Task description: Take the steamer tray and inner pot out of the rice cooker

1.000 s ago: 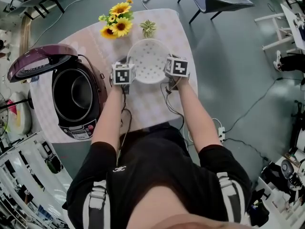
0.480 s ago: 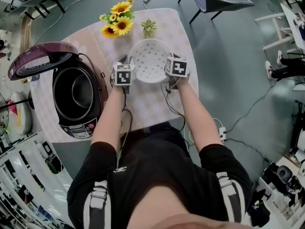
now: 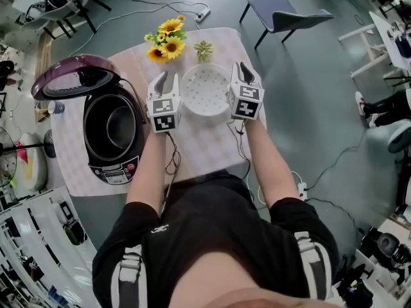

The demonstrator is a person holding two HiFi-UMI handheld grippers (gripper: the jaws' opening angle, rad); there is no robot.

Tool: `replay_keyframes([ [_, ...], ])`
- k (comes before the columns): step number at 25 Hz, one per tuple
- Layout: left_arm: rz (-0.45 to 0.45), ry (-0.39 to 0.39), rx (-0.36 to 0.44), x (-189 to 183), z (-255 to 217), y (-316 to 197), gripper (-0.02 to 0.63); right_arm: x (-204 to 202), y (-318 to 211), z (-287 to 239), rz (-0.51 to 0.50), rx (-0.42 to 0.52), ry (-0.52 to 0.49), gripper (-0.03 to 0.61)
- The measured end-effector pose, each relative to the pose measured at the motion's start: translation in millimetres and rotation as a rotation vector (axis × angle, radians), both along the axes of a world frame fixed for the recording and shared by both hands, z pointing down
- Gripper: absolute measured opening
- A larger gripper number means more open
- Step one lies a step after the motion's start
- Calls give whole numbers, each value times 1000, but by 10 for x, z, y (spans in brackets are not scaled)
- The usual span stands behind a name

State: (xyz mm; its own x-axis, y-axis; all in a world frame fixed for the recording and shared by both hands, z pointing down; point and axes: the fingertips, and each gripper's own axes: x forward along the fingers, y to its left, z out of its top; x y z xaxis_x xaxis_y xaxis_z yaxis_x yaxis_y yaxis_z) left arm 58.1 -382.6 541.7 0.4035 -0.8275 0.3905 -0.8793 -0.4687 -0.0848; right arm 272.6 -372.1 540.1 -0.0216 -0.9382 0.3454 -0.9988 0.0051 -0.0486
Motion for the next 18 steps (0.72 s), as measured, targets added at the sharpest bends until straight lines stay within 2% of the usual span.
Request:
replay_keyframes([
  [4, 4, 42, 132, -40, -726, 217, 81, -116, 207, -867, -5, 198, 45, 40],
  [8, -5, 93, 180, -143, -1242, 600, 81, -281, 552, -1473, -27, 316, 26, 40],
  [12, 1, 136, 232, -253, -1632, 859, 80, -446, 813, -1903, -79, 401, 48, 38],
  [14, -7, 129, 267, -325, -1791, 985, 62, -505, 968, -2054, -92, 428, 71, 38],
  [16, -24, 114, 303, -409, -1911, 1089, 11, -543, 1090, -2170, -84, 454, 86, 34],
  [18, -35, 101, 322, -470, -1956, 1160, 3, -595, 1149, -2221, -88, 464, 83, 0],
])
